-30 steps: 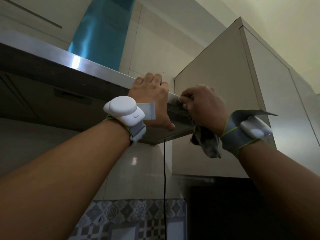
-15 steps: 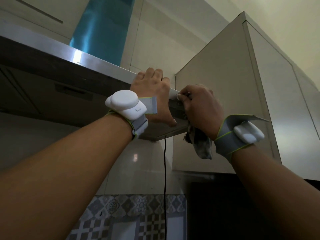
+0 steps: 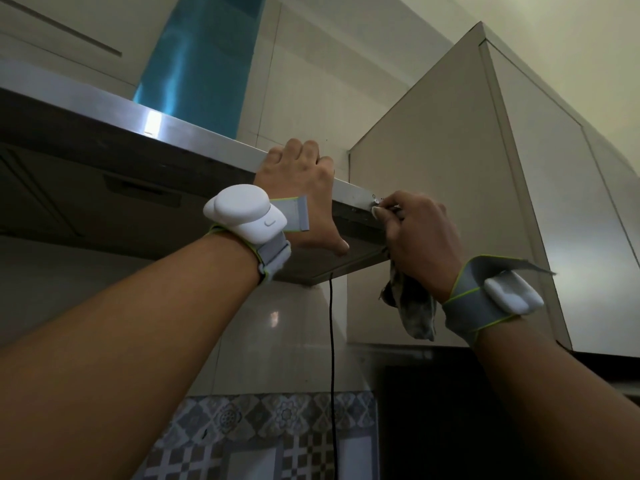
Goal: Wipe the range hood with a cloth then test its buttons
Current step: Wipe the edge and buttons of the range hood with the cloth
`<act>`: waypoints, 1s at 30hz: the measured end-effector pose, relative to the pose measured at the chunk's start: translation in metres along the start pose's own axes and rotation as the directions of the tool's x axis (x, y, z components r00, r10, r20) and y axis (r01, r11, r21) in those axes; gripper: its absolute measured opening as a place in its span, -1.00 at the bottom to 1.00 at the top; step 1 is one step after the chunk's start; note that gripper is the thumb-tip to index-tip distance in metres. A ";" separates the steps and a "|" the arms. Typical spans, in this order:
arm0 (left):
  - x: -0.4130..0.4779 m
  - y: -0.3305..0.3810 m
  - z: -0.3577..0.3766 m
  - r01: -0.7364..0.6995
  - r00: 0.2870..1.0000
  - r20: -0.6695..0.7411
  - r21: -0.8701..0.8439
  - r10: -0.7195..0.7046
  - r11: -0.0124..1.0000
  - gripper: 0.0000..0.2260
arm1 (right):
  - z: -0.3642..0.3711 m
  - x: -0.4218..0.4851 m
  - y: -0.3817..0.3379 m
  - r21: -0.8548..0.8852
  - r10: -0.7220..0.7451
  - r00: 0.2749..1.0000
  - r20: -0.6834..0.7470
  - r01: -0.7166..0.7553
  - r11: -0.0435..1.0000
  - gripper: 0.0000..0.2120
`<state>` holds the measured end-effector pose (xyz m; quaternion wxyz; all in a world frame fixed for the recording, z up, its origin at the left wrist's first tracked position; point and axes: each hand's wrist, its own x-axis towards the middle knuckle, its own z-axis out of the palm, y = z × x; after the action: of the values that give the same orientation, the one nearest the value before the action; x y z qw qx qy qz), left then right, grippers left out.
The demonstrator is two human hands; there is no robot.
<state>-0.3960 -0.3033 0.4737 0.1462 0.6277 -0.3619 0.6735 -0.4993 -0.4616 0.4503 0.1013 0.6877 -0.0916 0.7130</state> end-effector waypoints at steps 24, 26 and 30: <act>0.002 0.003 0.003 0.014 0.999 -0.036 0.020 -0.013 1.000 -0.10 | -0.010 -0.001 0.035 -0.036 0.099 0.995 0.003 -0.099 0.994 -0.81; 0.002 0.004 0.003 0.017 0.999 -0.033 0.025 -0.016 1.000 -0.09 | -0.008 -0.001 0.032 -0.049 0.096 0.995 0.001 -0.096 0.994 -0.81; 0.002 0.003 0.003 0.016 0.999 -0.032 0.031 -0.015 0.999 -0.09 | -0.007 -0.003 0.037 -0.059 0.081 0.997 0.004 -0.080 0.995 -0.81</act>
<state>-0.3962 -0.3081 0.4747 0.1475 0.6221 -0.3441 0.6876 -0.5165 -0.4955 0.4470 0.0924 0.6823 -0.1407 0.7114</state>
